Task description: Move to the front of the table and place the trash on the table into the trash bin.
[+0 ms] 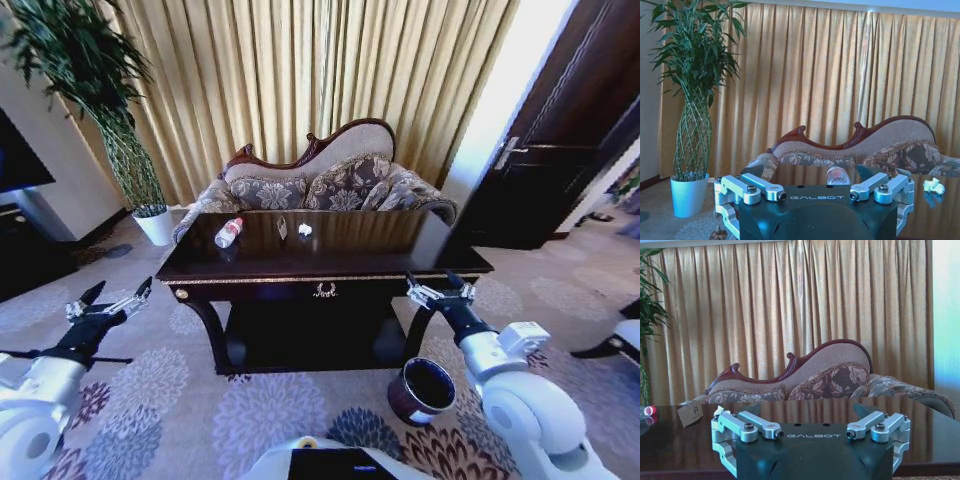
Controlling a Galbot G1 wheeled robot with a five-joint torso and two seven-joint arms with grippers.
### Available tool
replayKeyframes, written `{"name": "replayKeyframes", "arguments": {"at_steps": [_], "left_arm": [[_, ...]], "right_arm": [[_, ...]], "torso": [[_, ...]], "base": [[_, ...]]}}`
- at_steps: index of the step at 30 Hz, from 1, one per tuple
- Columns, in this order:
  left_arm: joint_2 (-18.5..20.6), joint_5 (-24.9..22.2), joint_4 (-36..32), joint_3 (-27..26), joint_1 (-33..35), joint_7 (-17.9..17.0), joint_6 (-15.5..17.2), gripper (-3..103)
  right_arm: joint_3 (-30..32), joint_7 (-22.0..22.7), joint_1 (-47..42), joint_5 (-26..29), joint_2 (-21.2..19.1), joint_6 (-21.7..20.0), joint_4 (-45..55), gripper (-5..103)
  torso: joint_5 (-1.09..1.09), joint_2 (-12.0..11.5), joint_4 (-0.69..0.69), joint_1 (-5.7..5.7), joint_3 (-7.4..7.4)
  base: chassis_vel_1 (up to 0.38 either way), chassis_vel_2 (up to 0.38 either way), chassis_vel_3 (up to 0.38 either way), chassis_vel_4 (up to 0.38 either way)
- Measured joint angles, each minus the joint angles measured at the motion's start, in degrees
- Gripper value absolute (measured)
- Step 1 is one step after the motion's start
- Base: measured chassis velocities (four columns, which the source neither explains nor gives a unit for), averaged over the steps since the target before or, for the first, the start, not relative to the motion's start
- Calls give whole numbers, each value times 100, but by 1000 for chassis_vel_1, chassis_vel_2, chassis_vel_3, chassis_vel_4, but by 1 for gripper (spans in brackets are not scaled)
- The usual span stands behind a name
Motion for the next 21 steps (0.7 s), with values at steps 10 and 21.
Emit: {"name": "replayKeyframes", "arguments": {"at_steps": [10, 21], "left_arm": [[-16, 8, 0, -6, 7, 5, -7, 100], [-32, 14, -9, -10, 13, 8, -11, 100]], "right_arm": [[-8, -2, -1, 3, -4, 0, -9, 100], [-45, -2, -2, 4, 2, -8, -24, 100]], "torso": [[0, 1, 0, -2, -2], [0, 1, 0, -1, -1]], "base": [[-97, 88, 83, -96], [-124, 112, 113, -118]]}}
